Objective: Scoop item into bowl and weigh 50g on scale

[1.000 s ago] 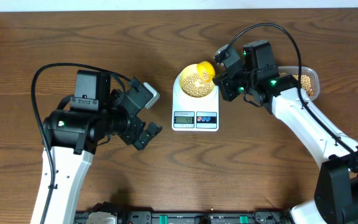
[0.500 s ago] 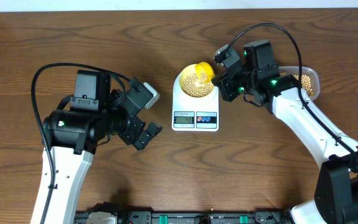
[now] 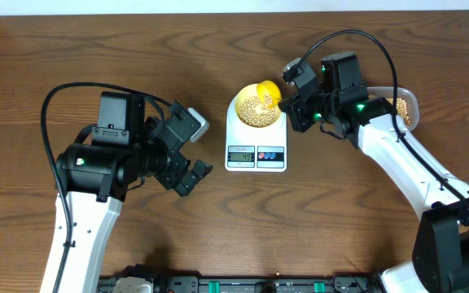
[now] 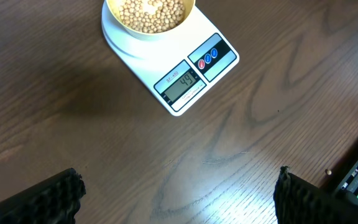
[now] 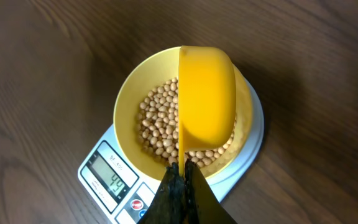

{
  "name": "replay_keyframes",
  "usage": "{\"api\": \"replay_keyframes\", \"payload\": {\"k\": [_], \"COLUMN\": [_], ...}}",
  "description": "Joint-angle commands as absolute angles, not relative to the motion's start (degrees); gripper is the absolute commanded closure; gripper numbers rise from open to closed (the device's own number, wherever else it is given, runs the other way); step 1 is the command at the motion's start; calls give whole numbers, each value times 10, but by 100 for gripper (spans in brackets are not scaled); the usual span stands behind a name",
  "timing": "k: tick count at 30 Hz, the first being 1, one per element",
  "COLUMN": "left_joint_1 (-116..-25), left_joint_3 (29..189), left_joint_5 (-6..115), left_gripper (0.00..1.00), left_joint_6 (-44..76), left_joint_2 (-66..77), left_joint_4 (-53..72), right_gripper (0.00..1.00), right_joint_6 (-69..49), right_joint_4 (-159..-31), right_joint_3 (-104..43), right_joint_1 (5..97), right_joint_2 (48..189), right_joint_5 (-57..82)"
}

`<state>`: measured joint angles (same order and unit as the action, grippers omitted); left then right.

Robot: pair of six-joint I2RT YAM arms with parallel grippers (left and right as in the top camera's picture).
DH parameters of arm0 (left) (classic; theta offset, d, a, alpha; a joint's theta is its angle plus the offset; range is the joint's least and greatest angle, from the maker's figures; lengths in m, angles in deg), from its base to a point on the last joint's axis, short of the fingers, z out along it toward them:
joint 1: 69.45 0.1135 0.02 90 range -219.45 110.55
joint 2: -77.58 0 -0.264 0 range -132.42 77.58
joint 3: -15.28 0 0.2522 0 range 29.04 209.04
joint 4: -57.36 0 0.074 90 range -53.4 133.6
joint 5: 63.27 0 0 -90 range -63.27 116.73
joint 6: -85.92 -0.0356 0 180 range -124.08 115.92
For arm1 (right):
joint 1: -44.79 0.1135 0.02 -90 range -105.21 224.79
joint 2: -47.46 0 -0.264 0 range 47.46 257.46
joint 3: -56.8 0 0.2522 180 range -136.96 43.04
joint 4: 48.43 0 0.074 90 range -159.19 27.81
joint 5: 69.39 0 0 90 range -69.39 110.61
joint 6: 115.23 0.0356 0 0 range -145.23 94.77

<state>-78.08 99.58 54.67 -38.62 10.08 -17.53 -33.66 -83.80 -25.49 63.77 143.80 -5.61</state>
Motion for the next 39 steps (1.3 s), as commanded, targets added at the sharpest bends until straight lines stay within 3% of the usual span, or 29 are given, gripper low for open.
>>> {"api": "replay_keyframes", "payload": {"k": [1, 39], "left_joint_1": [-779, -779], "left_joint_3": [994, 994], "left_joint_5": [543, 543], "left_gripper": [0, 0], "left_joint_6": [-390, -390], "left_joint_2": [102, 102], "left_joint_4": [-176, -176], "right_gripper": [99, 99], "right_joint_6": [-339, -316], "right_joint_4": [-837, -827], "right_joint_3": [-267, -267], "right_joint_1": [647, 655], "right_joint_2": [1425, 1425], "right_joint_5": [-47, -50]}}
